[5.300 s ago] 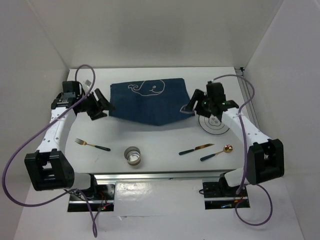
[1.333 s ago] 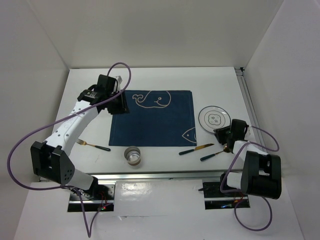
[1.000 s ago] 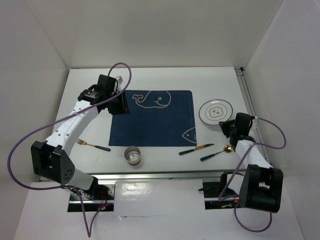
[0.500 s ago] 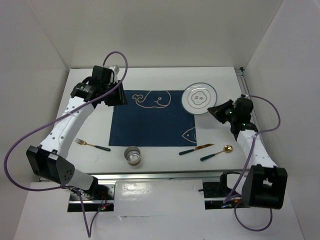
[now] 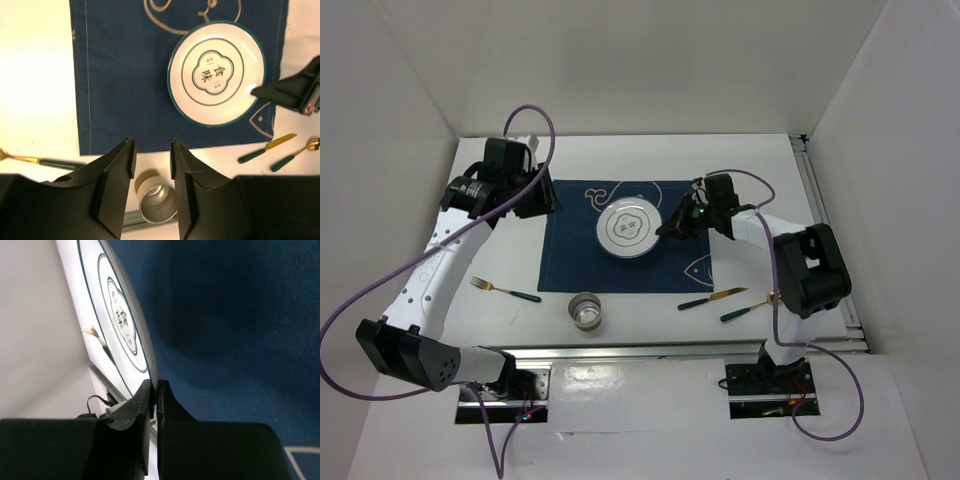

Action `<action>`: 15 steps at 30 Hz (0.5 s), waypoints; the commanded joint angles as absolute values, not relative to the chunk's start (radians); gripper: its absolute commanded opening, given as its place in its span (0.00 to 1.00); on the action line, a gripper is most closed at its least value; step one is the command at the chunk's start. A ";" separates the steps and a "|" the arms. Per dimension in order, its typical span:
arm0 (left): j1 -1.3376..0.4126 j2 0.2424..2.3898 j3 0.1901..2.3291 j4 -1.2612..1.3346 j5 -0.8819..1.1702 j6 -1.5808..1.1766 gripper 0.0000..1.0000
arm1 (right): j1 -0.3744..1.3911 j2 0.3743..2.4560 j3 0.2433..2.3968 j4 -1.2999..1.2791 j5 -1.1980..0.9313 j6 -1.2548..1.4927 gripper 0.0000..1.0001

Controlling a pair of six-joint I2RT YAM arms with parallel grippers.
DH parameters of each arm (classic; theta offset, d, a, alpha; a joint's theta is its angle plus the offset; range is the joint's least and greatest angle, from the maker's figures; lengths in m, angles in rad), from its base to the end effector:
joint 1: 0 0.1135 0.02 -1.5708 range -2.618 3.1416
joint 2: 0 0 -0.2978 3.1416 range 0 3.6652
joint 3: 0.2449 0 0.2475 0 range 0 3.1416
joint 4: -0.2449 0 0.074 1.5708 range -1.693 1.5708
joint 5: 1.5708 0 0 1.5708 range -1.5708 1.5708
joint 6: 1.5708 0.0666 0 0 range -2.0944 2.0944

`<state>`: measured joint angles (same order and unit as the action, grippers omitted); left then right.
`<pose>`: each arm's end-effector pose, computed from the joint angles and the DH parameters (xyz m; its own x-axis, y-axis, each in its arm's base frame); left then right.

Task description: Set the dinner table for one person

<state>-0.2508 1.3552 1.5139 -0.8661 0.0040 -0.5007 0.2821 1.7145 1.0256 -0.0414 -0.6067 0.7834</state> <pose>0.2816 -0.0724 0.4102 -0.6728 -0.3232 -0.6655 -0.0819 0.9266 -0.3671 0.3564 0.1428 0.2161 -0.9032 0.3418 -0.2594 0.0011 0.6063 0.7952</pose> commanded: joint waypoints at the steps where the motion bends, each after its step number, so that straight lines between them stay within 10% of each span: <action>1: -0.247 1.290 1.448 -0.882 0.020 -0.509 0.50 | 0.293 1.788 1.077 0.038 -0.699 0.776 0.00; 10: -0.247 1.180 1.240 -0.891 0.072 -0.549 0.55 | 0.342 1.859 1.091 -0.006 -0.623 0.778 0.03; 15: -0.247 1.180 1.252 -0.891 0.072 -0.549 0.55 | 0.374 1.893 1.186 -0.187 -0.467 0.663 0.75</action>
